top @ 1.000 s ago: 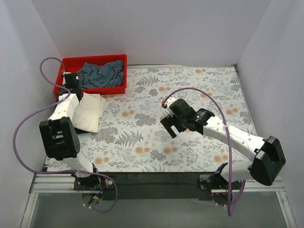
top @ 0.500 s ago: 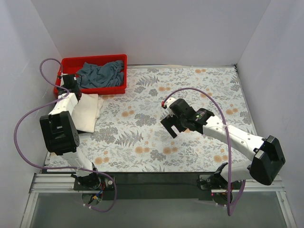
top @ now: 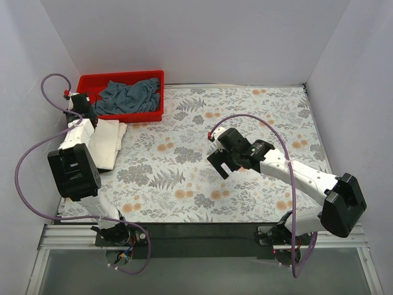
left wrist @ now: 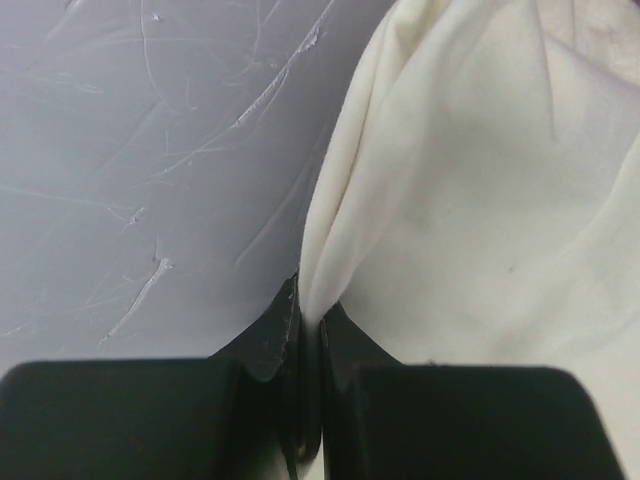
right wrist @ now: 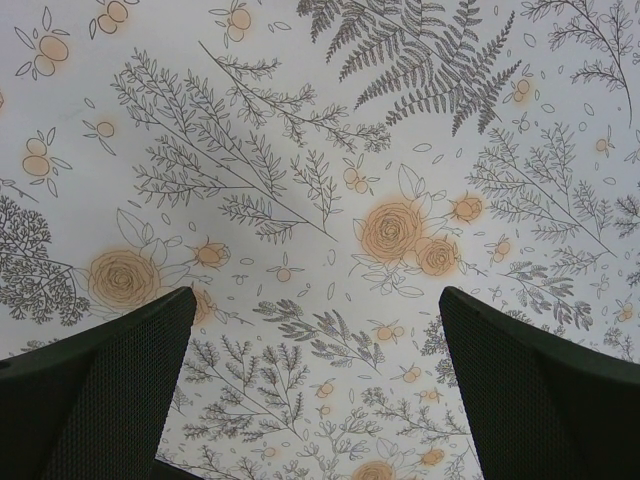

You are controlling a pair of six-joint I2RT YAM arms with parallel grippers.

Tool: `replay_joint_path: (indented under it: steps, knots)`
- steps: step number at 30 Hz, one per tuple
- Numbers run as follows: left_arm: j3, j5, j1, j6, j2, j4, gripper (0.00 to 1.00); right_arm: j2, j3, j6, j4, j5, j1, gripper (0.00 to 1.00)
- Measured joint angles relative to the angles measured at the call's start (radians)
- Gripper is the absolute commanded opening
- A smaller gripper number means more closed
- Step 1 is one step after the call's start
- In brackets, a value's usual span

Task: Fold and stack the t-shirts

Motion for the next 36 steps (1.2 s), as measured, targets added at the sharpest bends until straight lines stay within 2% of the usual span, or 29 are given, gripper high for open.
replay_joint_path:
  steps: [7, 8, 11, 13, 14, 15, 17, 18, 19, 22, 24, 27, 30, 36]
  knots:
    - [0.01, -0.02, 0.008, -0.005, 0.082, 0.019, 0.09, 0.008, 0.0, 0.0, 0.0, 0.001, 0.0, 0.97]
    - [0.01, -0.023, 0.011, -0.01, 0.095, 0.019, 0.13, 0.008, 0.0, 0.0, 0.0, 0.001, 0.0, 0.96]
    - [0.01, -0.033, 0.018, -0.028, 0.127, 0.021, 0.14, 0.008, 0.0, 0.0, 0.0, 0.005, -0.002, 0.96]
    - [0.01, -0.039, 0.024, -0.038, 0.142, 0.021, 0.2, 0.008, 0.0, 0.0, -0.001, 0.006, -0.004, 0.96]
    - [0.01, -0.04, 0.027, -0.042, 0.146, 0.021, 0.24, 0.008, 0.0, 0.0, -0.001, 0.008, -0.005, 0.96]
    - [0.01, -0.043, 0.032, -0.046, 0.15, 0.021, 0.33, 0.008, 0.0, 0.0, -0.001, 0.01, -0.006, 0.96]
    - [0.011, -0.05, 0.042, -0.055, 0.155, 0.021, 0.41, 0.008, 0.0, 0.0, -0.002, 0.016, -0.006, 0.96]
    - [0.013, -0.051, 0.047, -0.063, 0.156, 0.021, 0.47, 0.008, 0.0, 0.001, -0.002, 0.019, -0.006, 0.96]
    - [0.017, -0.052, 0.052, -0.071, 0.157, 0.018, 0.58, 0.008, 0.0, 0.001, -0.002, 0.023, -0.008, 0.96]
    - [0.047, -0.045, 0.06, -0.112, 0.157, -0.011, 0.74, 0.005, 0.0, 0.004, -0.002, 0.04, -0.016, 0.97]
    - [0.077, -0.025, 0.063, -0.151, 0.155, -0.039, 0.78, -0.001, 0.0, 0.015, -0.003, 0.05, -0.029, 0.96]
    - [0.108, 0.055, 0.056, -0.22, 0.123, -0.096, 0.85, -0.028, 0.0, 0.042, -0.006, 0.061, -0.085, 0.97]
    - [0.108, 0.149, 0.02, -0.275, 0.035, -0.15, 0.89, -0.064, 0.004, 0.072, -0.01, 0.059, -0.186, 0.97]
    - [0.109, 0.391, -0.182, -0.387, -0.234, -0.223, 0.92, -0.131, 0.04, 0.155, -0.046, 0.056, -0.426, 0.98]
